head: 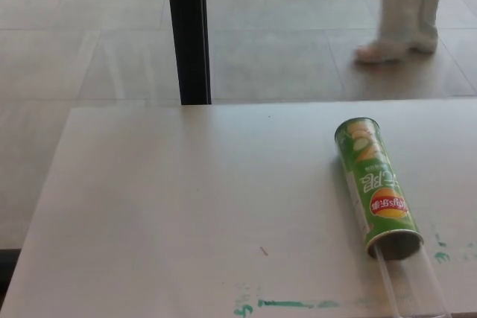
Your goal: Use the right hand as a fist to push the chips tray inside its container kept in the middle of the desk
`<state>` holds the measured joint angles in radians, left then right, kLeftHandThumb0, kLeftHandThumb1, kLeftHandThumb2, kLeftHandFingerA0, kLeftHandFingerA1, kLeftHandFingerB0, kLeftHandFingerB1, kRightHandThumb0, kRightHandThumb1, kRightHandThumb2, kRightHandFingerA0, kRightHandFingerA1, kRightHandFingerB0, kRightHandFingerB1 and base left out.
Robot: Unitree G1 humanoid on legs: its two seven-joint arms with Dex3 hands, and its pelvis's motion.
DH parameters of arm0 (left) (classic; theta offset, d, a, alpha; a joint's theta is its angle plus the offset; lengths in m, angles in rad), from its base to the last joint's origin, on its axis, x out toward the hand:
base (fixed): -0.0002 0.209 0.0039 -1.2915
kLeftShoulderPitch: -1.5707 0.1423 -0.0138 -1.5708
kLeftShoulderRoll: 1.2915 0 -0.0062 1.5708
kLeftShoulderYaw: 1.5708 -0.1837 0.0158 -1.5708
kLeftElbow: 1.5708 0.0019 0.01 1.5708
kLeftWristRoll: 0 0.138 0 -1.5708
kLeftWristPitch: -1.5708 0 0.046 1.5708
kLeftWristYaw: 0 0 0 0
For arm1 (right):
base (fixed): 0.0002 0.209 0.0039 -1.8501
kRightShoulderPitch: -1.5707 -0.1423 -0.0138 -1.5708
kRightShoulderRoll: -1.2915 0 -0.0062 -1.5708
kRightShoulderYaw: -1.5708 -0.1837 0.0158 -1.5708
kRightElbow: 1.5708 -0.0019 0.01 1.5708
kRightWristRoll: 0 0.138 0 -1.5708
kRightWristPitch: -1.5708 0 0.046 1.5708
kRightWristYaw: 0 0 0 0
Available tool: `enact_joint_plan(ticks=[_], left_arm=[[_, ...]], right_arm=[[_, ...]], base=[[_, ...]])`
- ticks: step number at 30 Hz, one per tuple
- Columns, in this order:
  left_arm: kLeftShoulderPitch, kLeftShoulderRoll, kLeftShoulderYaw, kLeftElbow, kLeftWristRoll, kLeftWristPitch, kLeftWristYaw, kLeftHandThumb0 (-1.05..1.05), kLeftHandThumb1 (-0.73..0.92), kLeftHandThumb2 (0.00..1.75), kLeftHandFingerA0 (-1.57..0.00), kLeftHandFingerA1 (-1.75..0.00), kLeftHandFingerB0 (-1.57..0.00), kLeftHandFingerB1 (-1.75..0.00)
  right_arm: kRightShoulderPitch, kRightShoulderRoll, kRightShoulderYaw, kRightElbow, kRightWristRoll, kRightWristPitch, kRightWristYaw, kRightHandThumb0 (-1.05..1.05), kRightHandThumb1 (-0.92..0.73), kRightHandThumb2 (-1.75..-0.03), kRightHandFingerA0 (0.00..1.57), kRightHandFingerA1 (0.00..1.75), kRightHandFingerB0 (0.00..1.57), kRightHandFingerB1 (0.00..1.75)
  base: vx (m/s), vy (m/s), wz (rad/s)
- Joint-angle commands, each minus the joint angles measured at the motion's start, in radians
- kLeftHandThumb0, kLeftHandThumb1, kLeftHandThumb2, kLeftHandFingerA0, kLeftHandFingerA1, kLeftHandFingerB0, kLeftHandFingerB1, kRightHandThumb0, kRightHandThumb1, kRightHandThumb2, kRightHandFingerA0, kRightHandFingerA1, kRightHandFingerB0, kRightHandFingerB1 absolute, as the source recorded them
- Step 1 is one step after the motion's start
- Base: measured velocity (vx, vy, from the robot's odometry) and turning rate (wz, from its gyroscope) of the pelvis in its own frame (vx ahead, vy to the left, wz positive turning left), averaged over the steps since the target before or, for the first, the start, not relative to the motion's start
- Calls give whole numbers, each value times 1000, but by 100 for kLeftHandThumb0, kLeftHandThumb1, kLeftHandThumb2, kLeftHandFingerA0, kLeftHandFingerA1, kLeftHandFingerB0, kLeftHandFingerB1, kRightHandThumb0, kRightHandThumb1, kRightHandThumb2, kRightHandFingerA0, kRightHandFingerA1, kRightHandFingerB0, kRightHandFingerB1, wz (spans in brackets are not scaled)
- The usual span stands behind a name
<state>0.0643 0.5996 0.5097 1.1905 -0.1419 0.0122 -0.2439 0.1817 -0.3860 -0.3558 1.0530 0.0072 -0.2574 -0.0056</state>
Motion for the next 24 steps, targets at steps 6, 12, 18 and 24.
enact_joint_plan(ticks=[6,12,18,24], left_arm=[[-5,27,24,20,-57,4,-57,-19,56,132,-50,-86,-33,-75],[-10,26,21,27,-60,-2,-52,-32,28,170,-39,-100,-24,-83],[-2,28,15,28,-58,-13,-61,-20,56,132,-47,-84,-30,-74],[-14,24,39,35,-84,9,-53,-41,31,148,-40,-93,-18,-75]], right_arm=[[-39,-70,-101,-85,93,-66,-6,-63,-82,-64,66,63,35,35],[-51,-79,-162,-315,128,-51,-17,-61,-82,-65,69,56,34,36],[24,-12,-173,-723,187,27,10,-55,-82,-64,72,57,43,40],[101,1,-106,-1115,245,87,91,-60,-87,-66,71,54,42,40]], base=[[0,0,0],[0,0,0],[0,0,0],[0,0,0]])
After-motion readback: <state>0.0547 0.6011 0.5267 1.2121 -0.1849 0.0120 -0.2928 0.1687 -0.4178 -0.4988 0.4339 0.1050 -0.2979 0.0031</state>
